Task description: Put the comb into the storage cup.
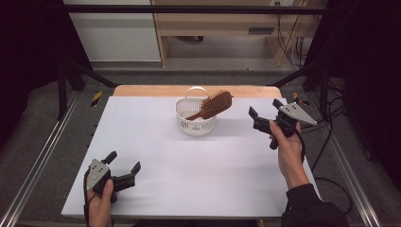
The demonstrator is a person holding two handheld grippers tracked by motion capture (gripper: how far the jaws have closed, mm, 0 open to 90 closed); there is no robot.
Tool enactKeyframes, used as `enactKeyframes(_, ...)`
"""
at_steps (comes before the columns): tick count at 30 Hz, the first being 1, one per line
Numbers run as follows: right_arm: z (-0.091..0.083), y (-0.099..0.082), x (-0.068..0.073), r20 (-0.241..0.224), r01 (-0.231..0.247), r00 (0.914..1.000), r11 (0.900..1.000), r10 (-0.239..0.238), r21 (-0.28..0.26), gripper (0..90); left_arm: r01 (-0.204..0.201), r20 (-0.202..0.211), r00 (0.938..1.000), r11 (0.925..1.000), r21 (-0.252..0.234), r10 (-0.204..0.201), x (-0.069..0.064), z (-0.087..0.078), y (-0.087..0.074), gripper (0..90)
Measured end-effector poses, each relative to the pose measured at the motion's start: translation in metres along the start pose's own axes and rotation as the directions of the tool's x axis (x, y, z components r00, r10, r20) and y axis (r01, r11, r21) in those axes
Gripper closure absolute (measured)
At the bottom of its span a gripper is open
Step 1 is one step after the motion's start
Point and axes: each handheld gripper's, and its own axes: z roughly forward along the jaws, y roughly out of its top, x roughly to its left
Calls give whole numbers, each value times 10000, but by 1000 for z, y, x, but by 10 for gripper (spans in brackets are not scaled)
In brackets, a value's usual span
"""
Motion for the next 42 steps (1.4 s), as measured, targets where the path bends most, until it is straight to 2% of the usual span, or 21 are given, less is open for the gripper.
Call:
enactKeyframes(8, -15, -5, -8, 122, -54, 9999, 9999, 55, -89, 30, 9, -266, 9996, 9999, -132, -13, 5, -5, 2, 12)
enactKeyframes(13, -24, -9, -11, 132, -3, 9999, 9999, 4, -100, 29, -137, -335, 9994, 9998, -163, 132, 6, -9, 4, 12)
enactKeyframes(25, -44, -17, -20, 514, 117, 9986, 9999, -113, -71, 25, 42, -532, 9986, 9996, -289, -57, 15, -20, 4, 12)
enactKeyframes(33, -54, -26, -21, 462, 210, 9987, 9997, -215, 98, 22, 133, -596, 9981, 9994, -321, -152, 17, -21, 3, 12)
enactKeyframes(35, -57, -29, -21, 446, 387, 9982, 9992, -392, 117, 22, 54, -580, 9983, 9996, -285, -70, 17, -21, 2, 12)
enactKeyframes(42, -71, -33, -27, 412, 379, 9984, 9993, -376, -55, 25, -84, -540, 9985, 9997, -240, 71, 14, -20, 2, 11)
